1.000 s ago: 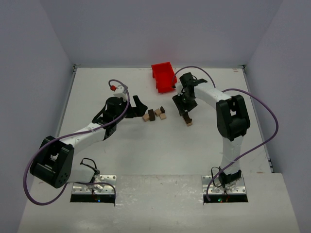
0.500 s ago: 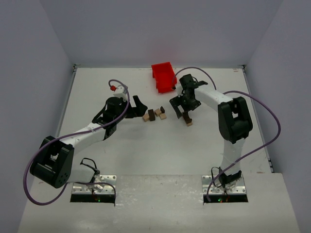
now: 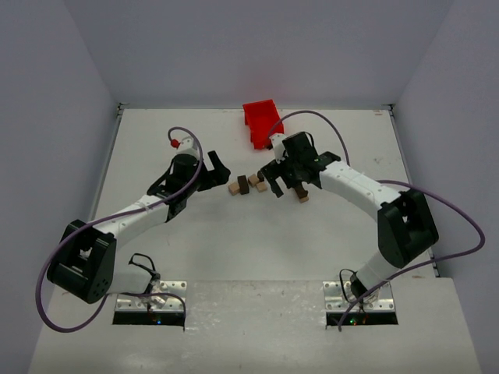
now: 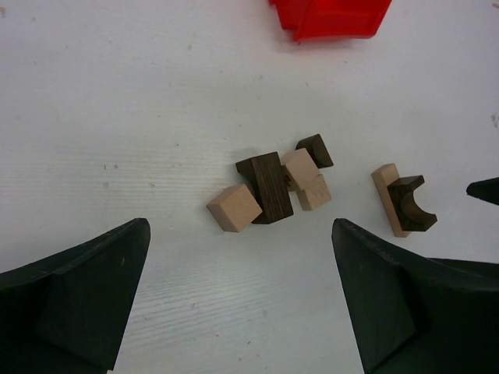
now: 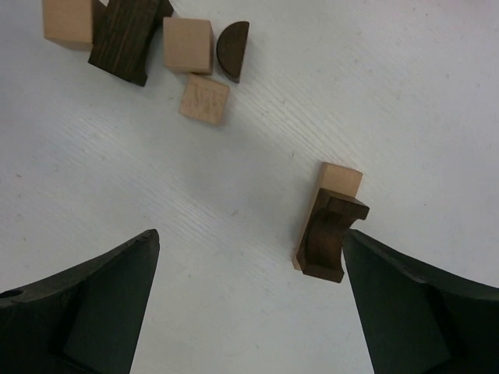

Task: Build the wood block tower

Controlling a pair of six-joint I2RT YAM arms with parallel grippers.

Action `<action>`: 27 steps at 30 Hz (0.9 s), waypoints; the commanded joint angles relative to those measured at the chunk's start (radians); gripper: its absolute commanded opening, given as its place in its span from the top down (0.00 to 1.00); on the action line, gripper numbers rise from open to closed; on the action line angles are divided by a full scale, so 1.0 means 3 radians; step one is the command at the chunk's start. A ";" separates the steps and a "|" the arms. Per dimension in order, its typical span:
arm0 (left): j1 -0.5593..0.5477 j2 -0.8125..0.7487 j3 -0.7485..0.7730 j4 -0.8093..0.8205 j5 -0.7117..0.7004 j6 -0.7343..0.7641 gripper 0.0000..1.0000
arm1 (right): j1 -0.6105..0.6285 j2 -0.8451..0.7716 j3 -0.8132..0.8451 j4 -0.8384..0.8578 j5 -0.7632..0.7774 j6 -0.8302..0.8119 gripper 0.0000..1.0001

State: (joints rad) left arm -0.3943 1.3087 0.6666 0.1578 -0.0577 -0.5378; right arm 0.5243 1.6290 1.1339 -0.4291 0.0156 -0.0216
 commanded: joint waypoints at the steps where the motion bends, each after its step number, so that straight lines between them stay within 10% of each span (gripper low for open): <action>1: -0.0015 -0.0088 0.0177 -0.0222 -0.0384 -0.0260 0.00 | 0.0171 -0.0085 -0.0156 0.0545 0.0072 0.0387 0.01; 27: -0.0015 -0.0402 -0.0030 -0.0421 -0.0615 -0.0326 0.00 | 0.0957 0.1747 0.1138 0.0739 0.1375 0.1219 0.03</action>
State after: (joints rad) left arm -0.3941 1.2283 0.6706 0.0082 -0.2121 -0.6511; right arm 0.8074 2.1077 1.3875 -0.1804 0.3502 0.2999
